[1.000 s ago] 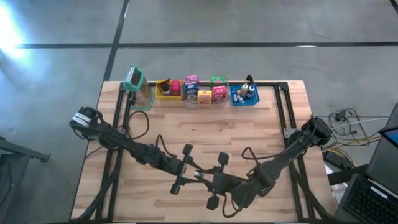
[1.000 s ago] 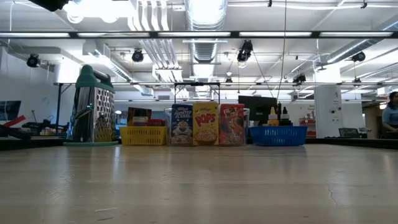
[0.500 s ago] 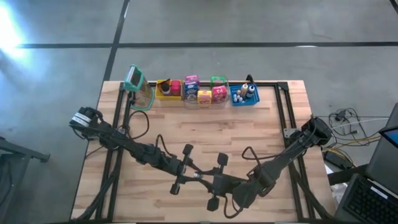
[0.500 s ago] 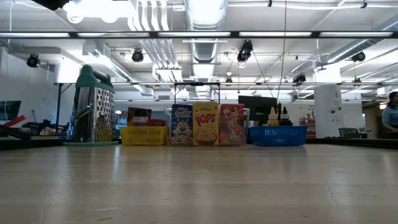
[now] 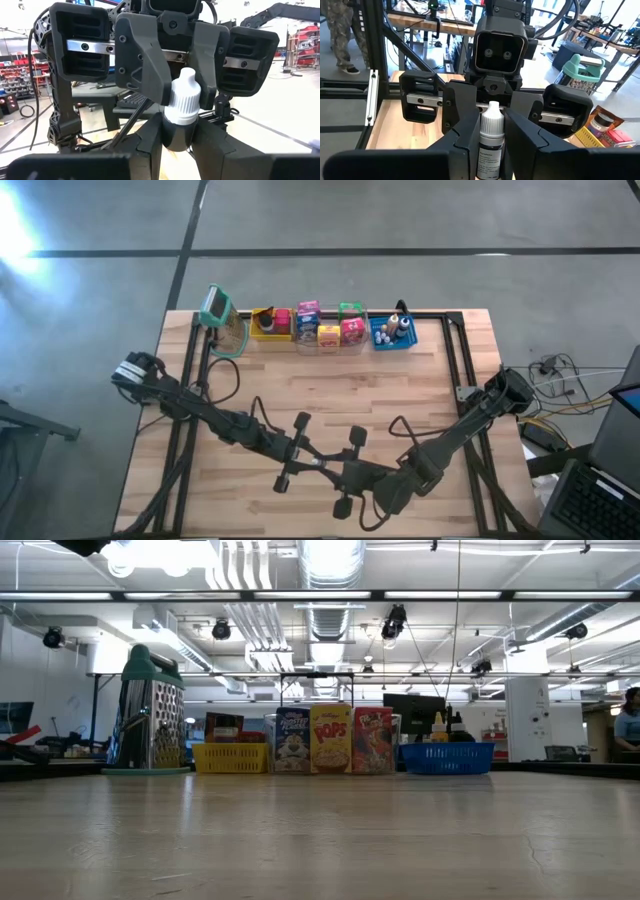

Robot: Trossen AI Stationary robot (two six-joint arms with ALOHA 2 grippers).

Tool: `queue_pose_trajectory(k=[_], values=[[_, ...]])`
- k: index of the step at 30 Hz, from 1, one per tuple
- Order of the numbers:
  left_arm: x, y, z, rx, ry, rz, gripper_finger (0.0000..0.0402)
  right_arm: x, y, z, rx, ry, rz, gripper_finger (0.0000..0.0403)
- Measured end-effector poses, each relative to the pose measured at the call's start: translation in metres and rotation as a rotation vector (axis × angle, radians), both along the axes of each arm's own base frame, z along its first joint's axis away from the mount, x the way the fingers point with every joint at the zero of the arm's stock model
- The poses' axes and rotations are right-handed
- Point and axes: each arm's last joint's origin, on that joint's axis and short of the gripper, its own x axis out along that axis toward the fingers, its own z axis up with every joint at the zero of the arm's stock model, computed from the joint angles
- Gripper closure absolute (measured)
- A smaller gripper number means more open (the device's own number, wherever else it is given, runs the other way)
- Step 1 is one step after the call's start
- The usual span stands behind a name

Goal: Pick & Place Kitchen Items
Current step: Put the blue bottle into the blue bin

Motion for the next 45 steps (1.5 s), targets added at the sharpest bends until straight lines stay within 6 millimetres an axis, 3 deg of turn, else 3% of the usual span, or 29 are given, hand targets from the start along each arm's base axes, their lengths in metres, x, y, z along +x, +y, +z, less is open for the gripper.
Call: queue_pose_trajectory(k=[7,13,18,24,34,45], values=[[0.0,0.0,-0.003,0.001,0.032,0.0,0.0308,-0.002,0.001,-0.002,-0.003,0.018,0.003,0.0327],[0.001,0.0,-0.009,-0.002,0.102,-0.004,0.0308,-0.01,-0.003,0.008,0.007,0.02,0.0,0.0277],[0.0,0.001,-0.013,0.007,0.173,0.009,0.0307,-0.017,-0.007,0.005,0.055,0.08,-0.012,0.0234],[-0.004,0.007,-0.021,0.037,0.409,0.162,0.0307,-0.023,-0.017,0.005,0.215,0.184,0.052,0.0206],[-0.001,0.006,-0.01,0.089,0.631,0.226,0.0307,-0.021,-0.025,-0.01,0.212,0.294,0.022,0.0213],[0.0,-0.002,0.01,0.132,0.645,0.199,0.0307,-0.01,-0.037,-0.017,0.189,0.313,-0.016,0.0234]])
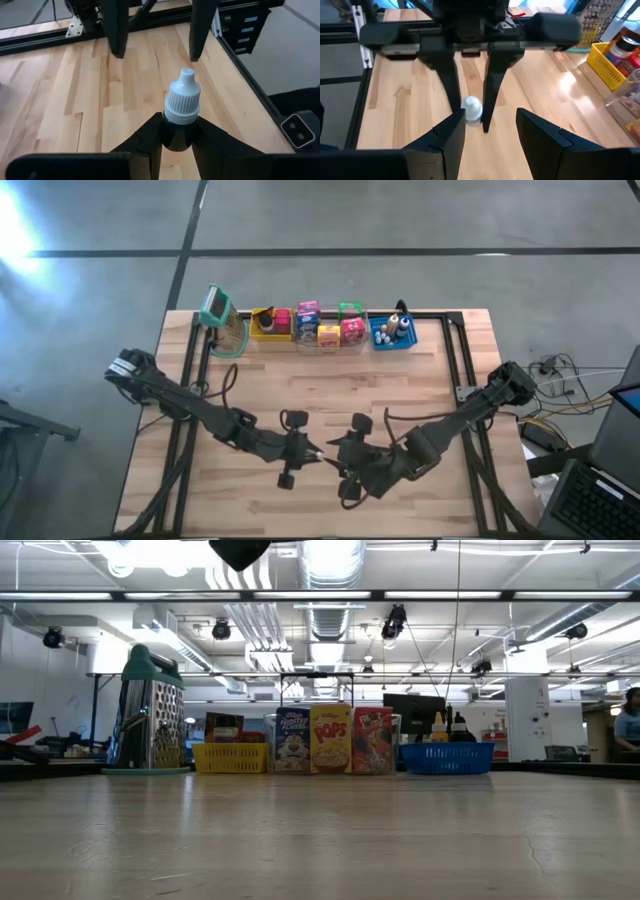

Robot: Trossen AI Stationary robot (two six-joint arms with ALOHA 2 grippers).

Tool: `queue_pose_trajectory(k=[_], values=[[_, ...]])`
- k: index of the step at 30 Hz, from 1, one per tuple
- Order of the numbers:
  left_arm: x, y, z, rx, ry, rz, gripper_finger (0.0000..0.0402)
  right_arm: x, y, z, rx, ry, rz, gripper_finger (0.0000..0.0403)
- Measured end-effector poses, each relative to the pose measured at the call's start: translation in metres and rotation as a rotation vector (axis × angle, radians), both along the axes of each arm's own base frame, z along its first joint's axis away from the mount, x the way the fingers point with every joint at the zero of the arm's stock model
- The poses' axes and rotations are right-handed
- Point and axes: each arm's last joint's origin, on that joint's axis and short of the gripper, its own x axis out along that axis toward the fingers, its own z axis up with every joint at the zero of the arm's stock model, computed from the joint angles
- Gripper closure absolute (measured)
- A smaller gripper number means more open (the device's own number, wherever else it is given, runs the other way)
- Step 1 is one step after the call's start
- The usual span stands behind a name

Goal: Pick & Place Kitchen Items
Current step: Put the blue bottle into the blue bin

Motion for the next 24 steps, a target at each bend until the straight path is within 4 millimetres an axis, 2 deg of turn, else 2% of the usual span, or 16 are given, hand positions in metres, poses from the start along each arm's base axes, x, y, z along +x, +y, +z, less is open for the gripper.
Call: queue_pose_trajectory(k=[11,24], values=[[0.001,0.0,0.003,-0.024,-0.016,0.014,0.0307,0.007,-0.004,0.003,0.013,-0.03,0.012,0.0217],[0.005,0.0,0.011,0.001,-0.086,0.014,0.0307,0.009,-0.008,0.003,0.002,-0.03,0.018,0.0277]])
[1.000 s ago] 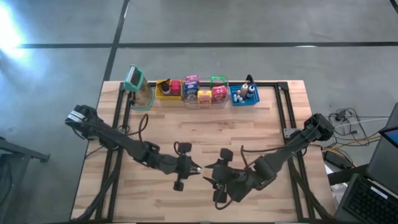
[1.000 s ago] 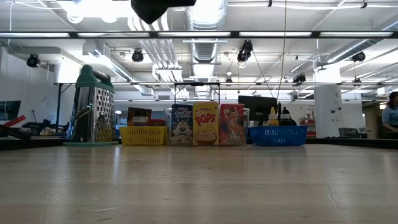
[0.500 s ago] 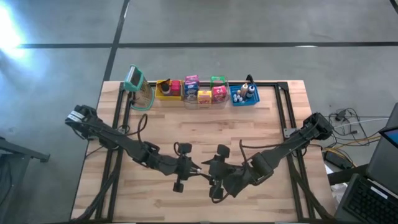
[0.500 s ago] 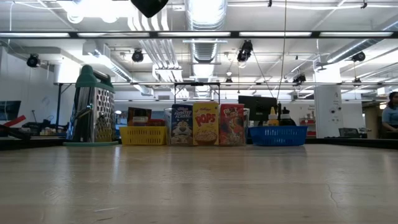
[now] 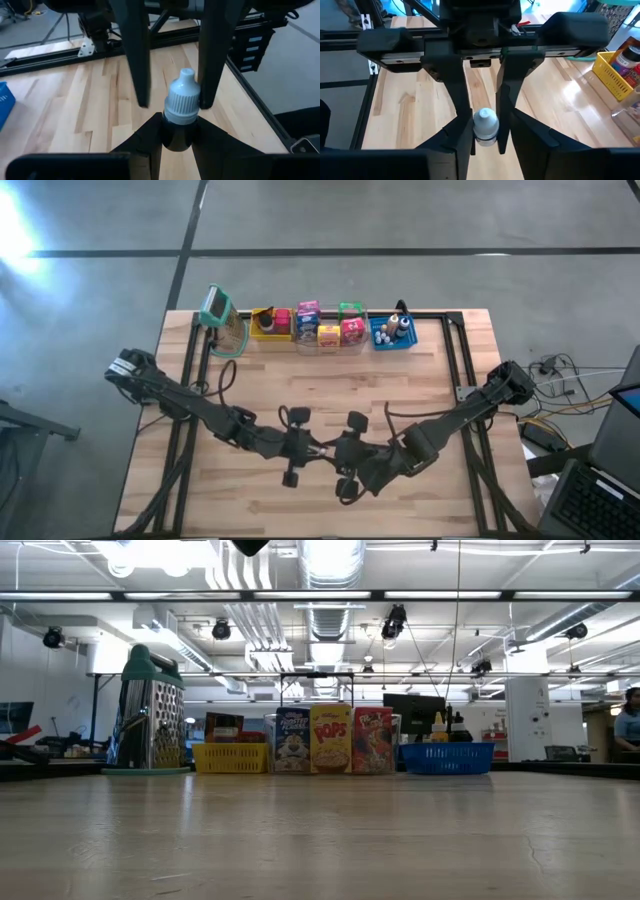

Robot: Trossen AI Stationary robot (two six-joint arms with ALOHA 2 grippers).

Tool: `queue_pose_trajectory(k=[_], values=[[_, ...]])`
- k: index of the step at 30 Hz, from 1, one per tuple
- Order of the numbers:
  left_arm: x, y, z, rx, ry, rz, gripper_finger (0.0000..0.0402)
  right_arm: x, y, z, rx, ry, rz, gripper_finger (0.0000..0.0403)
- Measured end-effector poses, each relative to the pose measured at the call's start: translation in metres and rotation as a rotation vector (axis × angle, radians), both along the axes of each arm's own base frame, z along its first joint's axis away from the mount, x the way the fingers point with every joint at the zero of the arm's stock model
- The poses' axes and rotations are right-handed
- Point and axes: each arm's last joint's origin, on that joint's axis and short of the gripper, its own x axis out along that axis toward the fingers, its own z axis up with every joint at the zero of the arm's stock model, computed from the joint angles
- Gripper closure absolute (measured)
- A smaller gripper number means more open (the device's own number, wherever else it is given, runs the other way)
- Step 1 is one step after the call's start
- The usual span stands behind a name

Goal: Pick & Place Kitchen Items
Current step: Put the blue bottle into the blue bin

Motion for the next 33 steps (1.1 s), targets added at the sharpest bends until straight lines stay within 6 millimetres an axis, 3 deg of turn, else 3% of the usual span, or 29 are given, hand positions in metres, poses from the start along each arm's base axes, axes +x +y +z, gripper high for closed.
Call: queue_pose_trajectory(k=[11,21,26,33], values=[[0.001,0.0,0.002,-0.001,-0.009,0.008,0.0307,0.0,0.0,0.0,-0.027,0.006,0.015,0.0342],[0.001,0.001,0.002,-0.007,-0.004,0.011,0.0305,0.0,0.0,0.0,-0.028,0.003,0.013,0.0339],[-0.005,0.004,0.003,0.015,0.044,0.029,0.0262,-0.003,-0.002,0.001,-0.044,0.026,0.008,0.0344],[-0.032,0.02,0.014,0.009,0.127,0.169,0.0184,-0.022,-0.014,0.001,-0.027,0.135,-0.083,0.0341]])
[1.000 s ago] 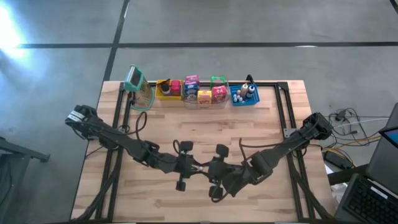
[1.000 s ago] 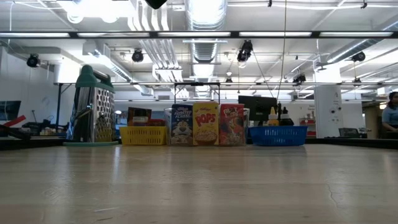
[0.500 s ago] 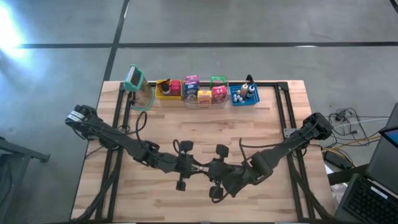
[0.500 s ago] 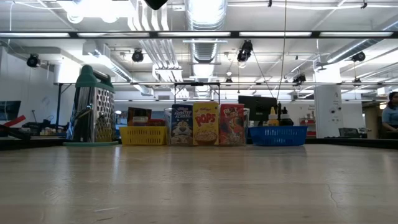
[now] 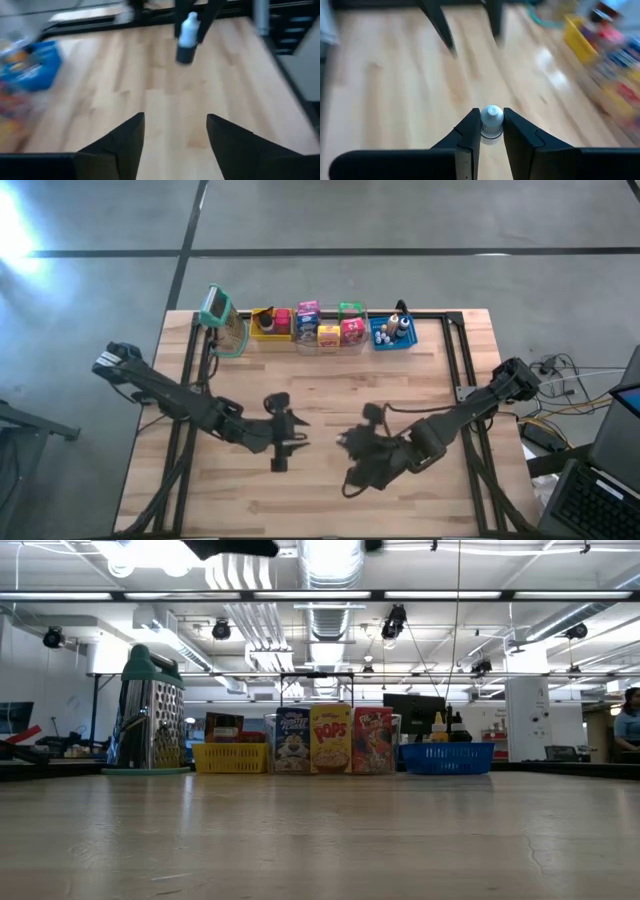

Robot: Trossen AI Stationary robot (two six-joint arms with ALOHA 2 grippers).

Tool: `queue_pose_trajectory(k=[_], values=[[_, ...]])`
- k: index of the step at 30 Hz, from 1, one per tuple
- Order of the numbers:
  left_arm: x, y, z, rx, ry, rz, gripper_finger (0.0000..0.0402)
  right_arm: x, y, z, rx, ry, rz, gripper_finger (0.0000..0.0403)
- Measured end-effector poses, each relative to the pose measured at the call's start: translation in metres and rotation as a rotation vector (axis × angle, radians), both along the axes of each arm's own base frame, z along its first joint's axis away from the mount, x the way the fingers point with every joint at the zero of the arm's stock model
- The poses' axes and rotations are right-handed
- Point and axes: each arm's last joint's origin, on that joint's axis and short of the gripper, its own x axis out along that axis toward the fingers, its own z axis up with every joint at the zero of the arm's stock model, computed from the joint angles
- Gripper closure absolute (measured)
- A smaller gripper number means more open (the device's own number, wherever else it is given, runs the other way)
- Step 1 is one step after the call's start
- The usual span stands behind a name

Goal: Pick & Place Kitchen Items
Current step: Put the blue bottle into the blue bin

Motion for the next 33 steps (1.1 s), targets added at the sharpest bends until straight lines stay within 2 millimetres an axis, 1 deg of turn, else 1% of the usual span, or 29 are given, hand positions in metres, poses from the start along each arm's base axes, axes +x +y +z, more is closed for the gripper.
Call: queue_pose_trajectory(k=[2,4,8,10,14,18,24,28,33], values=[[-0.009,0.004,0.0,0.008,-0.01,0.072,0.0175,-0.009,-0.008,-0.003,-0.022,0.054,-0.084,0.0343],[-0.018,0.007,-0.004,0.038,-0.031,0.132,0.0173,-0.017,-0.019,-0.007,-0.044,0.111,-0.177,0.0344],[-0.031,0.015,-0.023,0.062,-0.065,0.244,0.0174,-0.031,-0.046,-0.02,-0.08,0.196,-0.326,0.0341],[-0.035,0.018,-0.032,0.046,-0.089,0.262,0.0174,-0.037,-0.064,-0.023,-0.075,0.203,-0.372,0.0341],[-0.041,0.02,-0.047,0.026,-0.145,0.256,0.0175,-0.053,-0.108,-0.033,-0.024,0.193,-0.478,0.0341],[-0.044,0.022,-0.058,0.033,-0.168,0.246,0.0174,-0.08,-0.15,-0.044,0.033,0.122,-0.585,0.034],[-0.046,0.024,-0.063,0.039,-0.172,0.25,0.0175,-0.116,-0.199,-0.065,0.069,-0.041,-0.717,0.0341],[-0.046,0.024,-0.063,0.034,-0.185,0.253,0.0175,-0.131,-0.225,-0.083,0.056,-0.081,-0.793,0.0342],[-0.045,0.024,-0.061,0.052,-0.191,0.245,0.0174,-0.137,-0.251,-0.097,0.047,-0.119,-0.857,0.034]])
